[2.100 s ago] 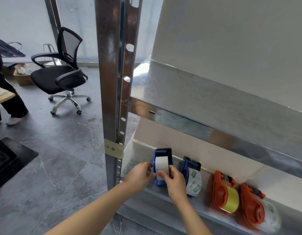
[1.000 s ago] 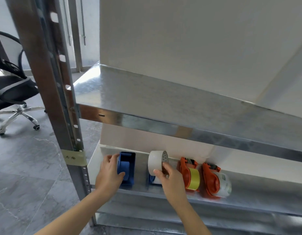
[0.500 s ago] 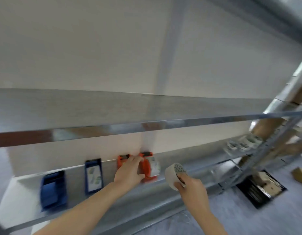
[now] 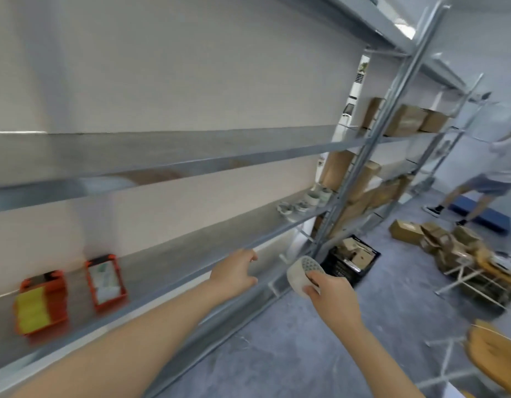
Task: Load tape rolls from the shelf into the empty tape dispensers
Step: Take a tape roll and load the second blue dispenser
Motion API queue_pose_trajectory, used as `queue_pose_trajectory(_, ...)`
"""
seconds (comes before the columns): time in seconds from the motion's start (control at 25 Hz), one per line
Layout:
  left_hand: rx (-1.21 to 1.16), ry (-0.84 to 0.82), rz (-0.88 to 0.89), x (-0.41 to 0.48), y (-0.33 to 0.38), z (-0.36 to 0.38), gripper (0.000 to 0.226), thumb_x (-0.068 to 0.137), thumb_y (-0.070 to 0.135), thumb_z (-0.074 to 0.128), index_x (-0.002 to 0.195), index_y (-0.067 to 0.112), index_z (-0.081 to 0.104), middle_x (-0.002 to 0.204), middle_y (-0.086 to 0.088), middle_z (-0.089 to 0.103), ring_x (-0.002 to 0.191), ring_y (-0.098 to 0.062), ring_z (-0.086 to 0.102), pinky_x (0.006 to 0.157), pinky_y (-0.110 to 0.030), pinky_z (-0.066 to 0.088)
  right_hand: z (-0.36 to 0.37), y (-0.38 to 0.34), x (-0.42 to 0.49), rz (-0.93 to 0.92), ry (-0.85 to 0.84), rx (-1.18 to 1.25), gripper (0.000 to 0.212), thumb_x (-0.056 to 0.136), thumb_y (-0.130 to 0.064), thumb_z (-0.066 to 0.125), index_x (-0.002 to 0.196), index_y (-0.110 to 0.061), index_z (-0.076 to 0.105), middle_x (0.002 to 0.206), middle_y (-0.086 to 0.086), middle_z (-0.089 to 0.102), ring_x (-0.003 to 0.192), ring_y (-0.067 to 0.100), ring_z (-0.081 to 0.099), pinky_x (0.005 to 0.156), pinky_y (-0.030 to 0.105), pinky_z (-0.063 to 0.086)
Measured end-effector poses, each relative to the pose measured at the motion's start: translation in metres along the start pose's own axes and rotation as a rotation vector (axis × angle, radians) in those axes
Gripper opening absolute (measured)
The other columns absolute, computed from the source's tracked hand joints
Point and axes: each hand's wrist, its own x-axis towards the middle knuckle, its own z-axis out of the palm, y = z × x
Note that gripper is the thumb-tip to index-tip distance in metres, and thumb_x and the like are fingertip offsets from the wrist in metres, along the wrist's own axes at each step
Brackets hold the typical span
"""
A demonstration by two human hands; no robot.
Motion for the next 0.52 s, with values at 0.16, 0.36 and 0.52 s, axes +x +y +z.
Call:
queue_pose_trajectory(0.16,-0.016,-0.007,0.024,0.065,0.067,0.05,0.053,0.078,0.031,0.072,0.127,0.022,0.053,0.129,0.0,0.057,0.112,-0.019,0.059,0.09,-0.033,0.048,-0.015,0.092,0.032,0.057,0.016,0.049,0.017,0.09,-0.025,0.062,0.101,-0.014,0.068,0.093,0.002,0.074,0.086,0.023,0.067,0.077,0.037,0.052)
queue_pose_trajectory(0.36,-0.049,-0.06,0.028,0.124,0.124,0.095,0.047,0.078,0.025,0.074,0.121,0.019,0.057,0.123,-0.003,0.06,0.102,-0.02,0.061,0.089,-0.031,0.047,-0.02,0.17,0.063,0.139,-0.033,0.052,0.02,0.088,-0.028,0.061,0.07,-0.028,0.052,0.066,-0.008,0.054,0.067,0.017,0.055,0.048,0.028,0.039)
queue_pose_trajectory(0.52,-0.042,-0.098,0.043,0.176,0.142,0.114,0.05,0.079,0.024,0.074,0.125,0.017,0.056,0.125,-0.003,0.059,0.105,-0.019,0.061,0.09,-0.031,0.047,-0.016,0.212,0.092,0.193,-0.044,0.048,0.033,0.085,-0.025,0.061,0.063,-0.027,0.037,0.06,-0.007,0.042,0.063,0.017,0.047,0.043,0.025,0.024)
